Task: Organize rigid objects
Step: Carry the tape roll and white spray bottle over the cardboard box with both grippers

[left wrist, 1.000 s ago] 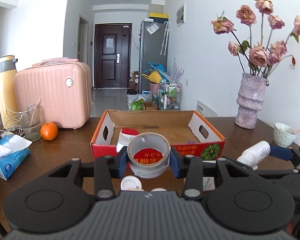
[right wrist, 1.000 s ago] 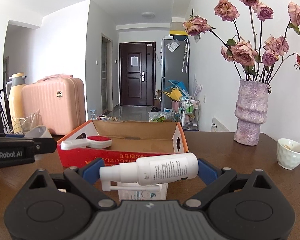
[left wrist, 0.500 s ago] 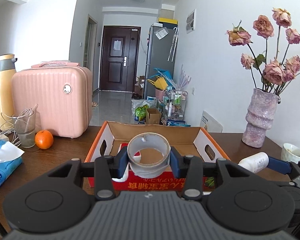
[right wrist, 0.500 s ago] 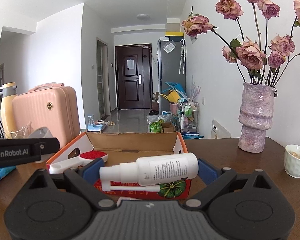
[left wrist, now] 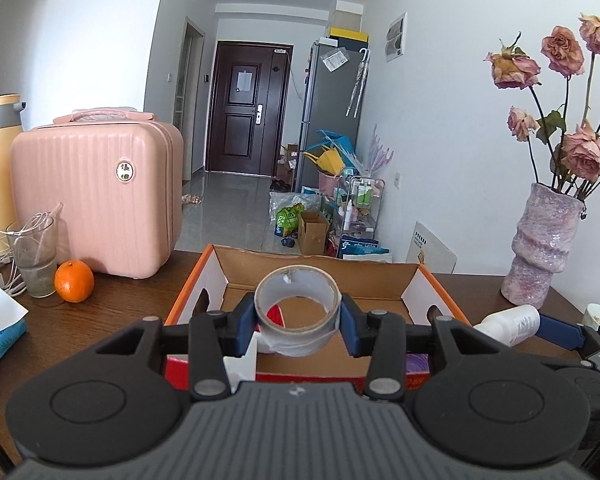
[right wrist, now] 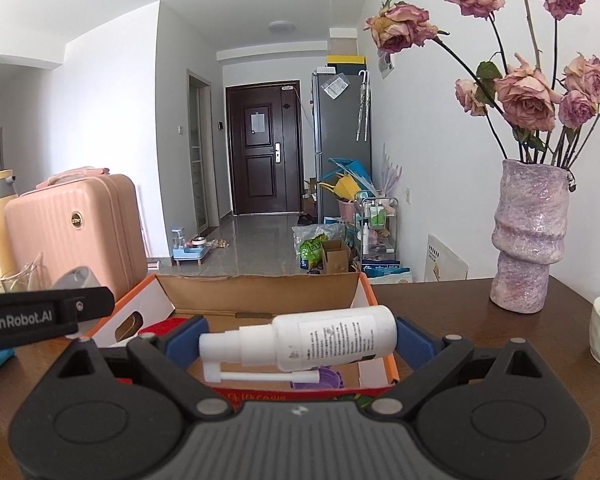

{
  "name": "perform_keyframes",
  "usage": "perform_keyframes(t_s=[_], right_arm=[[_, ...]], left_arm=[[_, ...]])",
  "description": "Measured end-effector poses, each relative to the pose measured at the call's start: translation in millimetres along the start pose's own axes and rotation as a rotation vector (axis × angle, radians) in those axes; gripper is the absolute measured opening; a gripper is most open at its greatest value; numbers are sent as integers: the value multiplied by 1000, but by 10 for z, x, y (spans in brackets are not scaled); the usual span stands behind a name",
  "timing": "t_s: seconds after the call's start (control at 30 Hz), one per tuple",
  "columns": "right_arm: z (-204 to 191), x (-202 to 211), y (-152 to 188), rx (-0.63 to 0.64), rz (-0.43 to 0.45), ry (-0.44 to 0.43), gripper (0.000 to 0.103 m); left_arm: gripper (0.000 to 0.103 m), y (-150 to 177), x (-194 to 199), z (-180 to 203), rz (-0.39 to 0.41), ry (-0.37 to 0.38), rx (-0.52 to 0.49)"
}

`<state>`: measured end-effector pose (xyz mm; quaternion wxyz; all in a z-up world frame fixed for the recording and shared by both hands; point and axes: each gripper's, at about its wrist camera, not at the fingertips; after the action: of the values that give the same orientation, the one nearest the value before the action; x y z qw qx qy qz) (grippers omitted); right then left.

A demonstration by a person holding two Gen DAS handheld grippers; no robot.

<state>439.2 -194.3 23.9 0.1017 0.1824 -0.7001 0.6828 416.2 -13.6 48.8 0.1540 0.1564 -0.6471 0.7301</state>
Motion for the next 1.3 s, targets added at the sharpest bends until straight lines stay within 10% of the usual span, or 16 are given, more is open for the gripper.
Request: perform_keyframes(t_s=[1.3], right_arm=[[-55,-1071,-258,41,-112,3,98]], left_arm=[[43,-342,-1063,-238,-82,-84,22]])
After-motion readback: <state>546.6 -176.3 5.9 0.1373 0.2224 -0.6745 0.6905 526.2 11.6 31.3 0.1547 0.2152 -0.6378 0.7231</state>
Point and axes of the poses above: each gripper's, at about its wrist camera, not at the fingertips, and x roughly against the way its jaws point, z to its right, y to its underside, and after that the axes turned 3 degrees about -z, right-handed
